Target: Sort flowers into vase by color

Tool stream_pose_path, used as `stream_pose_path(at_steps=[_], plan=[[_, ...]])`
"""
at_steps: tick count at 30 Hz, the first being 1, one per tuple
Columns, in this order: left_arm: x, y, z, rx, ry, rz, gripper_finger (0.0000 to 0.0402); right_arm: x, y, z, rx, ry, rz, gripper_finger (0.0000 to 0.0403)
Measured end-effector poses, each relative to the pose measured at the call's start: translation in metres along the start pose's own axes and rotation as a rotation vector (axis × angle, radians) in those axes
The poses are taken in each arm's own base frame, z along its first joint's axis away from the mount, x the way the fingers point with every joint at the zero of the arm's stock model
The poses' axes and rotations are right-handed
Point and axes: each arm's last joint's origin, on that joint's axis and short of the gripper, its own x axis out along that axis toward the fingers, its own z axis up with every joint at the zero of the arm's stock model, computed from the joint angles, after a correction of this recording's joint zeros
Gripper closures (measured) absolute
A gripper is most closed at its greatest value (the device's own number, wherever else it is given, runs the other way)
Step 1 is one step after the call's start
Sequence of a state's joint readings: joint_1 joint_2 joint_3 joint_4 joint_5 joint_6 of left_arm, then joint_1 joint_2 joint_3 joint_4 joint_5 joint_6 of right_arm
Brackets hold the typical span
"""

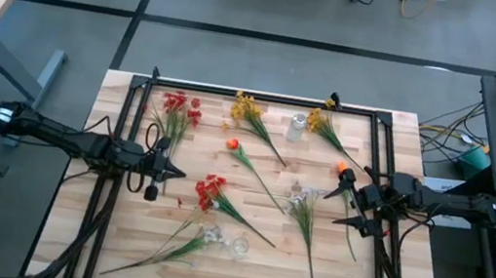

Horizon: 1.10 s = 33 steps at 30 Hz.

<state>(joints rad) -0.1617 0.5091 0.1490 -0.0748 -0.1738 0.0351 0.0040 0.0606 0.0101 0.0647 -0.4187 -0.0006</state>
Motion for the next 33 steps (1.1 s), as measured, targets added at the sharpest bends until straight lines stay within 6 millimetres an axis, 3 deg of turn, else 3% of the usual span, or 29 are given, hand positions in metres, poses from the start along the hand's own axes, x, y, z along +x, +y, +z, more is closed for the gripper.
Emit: stream_pose_path(at_steps=[17, 21, 26, 33], plan=[[0.000, 0.002, 0.004, -0.008, -0.039, 0.052, 0.0402, 0.000, 0.000, 0.002, 0.004, -0.016, 0.000, 0.0080], [-0.001, 0.003, 0.020, -0.124, -0.200, 0.085, 0.0402, 0.000, 0.000, 0.002, 0.109, -0.022, 0.001, 0.0080], [-0.006, 0.005, 0.042, -0.536, -0.454, 0.001, 0.0402, 0.000, 0.000, 0.007, 0.230, -0.069, 0.009, 0.0080], [-0.010, 0.006, 0.057, -0.561, -0.617, -0.047, 0.0402, -0.001, 0.000, 0.017, 0.335, -0.174, 0.009, 0.0080]])
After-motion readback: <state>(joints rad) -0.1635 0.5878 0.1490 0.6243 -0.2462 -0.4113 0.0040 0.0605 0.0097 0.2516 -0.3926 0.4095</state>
